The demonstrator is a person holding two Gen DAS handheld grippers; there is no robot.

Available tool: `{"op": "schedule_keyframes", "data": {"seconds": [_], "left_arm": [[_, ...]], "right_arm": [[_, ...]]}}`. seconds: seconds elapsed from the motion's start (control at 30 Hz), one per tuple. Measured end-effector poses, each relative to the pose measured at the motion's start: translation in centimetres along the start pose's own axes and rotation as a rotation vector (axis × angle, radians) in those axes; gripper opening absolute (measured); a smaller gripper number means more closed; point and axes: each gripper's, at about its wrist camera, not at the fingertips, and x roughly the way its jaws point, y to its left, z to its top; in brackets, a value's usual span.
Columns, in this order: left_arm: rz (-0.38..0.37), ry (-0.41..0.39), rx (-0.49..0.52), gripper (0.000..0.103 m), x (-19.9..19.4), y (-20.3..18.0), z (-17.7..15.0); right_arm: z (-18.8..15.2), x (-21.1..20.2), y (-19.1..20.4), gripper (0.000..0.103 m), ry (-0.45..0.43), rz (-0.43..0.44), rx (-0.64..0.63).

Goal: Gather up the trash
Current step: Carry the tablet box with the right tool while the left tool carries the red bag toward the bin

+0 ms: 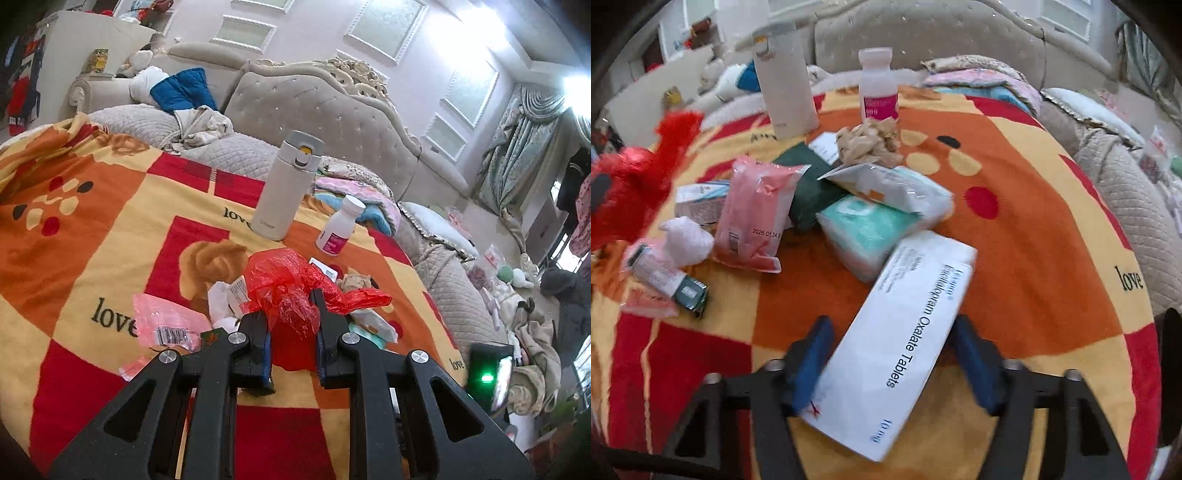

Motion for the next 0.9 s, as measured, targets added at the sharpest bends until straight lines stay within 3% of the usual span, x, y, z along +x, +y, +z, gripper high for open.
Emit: {"op": "schedule_keyframes", "data": {"seconds": [0.1, 0.23, 0.33, 0.67, 0.9], "left_arm": [[-0.014, 0.023, 0.016, 0.015, 0.3, -0.5, -0.3], [-0.045, 0.062, 0.093, 0.015, 0.8, -2.5, -1.2], [-0.063, 0.073, 0.163, 0.015, 1.0, -4.4, -2.1], [-0.051, 0.056, 0.282, 0.015, 0.4, -7.8, -4.9], [-0.101, 0.090, 0.318, 0.015, -0.3, -10.9, -7.0]], "right_arm": [[-1.1, -1.7, -2.4, 0.048, -0.023, 0.114, -0.038], [-2.5, -4.1, -5.5, 0.046, -0.068, 0.264, -0.115], [-3.9, -5.6, -7.8, 0.045, -0.137, 0.344, -0.076], [-5.0, -9.6, -10.8, 0.043, -0.268, 0.394, -0.029], [-5.6, -10.9, -14.1, 0.043, -0.306, 0.397, 0.043]]}}
